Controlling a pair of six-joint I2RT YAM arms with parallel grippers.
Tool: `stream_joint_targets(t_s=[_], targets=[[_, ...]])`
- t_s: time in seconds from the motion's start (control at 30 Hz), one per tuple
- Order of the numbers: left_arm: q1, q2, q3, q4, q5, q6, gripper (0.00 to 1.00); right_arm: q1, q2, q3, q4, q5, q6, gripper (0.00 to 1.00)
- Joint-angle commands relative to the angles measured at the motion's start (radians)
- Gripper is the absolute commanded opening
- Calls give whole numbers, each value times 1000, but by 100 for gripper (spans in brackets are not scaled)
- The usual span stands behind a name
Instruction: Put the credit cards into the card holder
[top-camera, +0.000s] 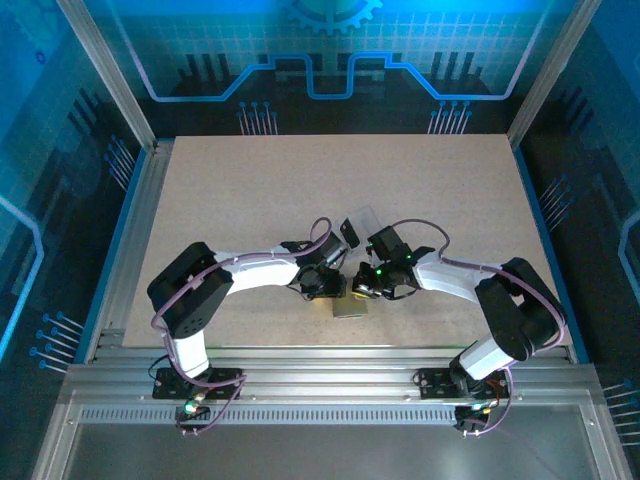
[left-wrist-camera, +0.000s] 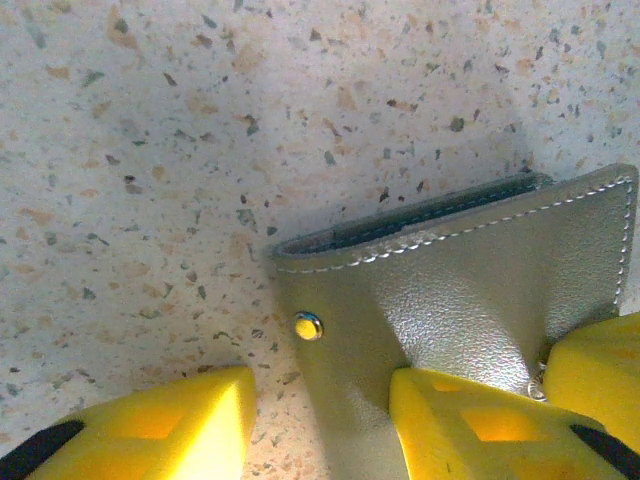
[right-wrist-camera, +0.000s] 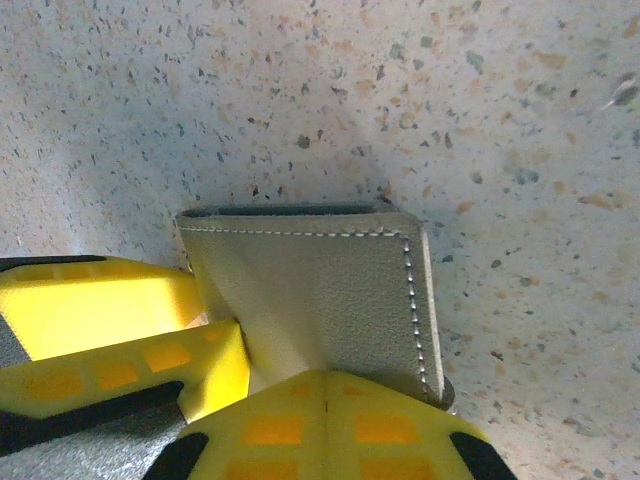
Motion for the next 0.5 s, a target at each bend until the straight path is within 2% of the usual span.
stream_joint_targets(t_s=[0.0, 0.47], targets=[[-64, 157, -78, 127, 88, -26, 45, -20, 17, 9, 56, -25, 17, 0], [-64, 158, -84, 137, 91, -29, 45, -5, 40, 31, 40, -34, 2, 0]])
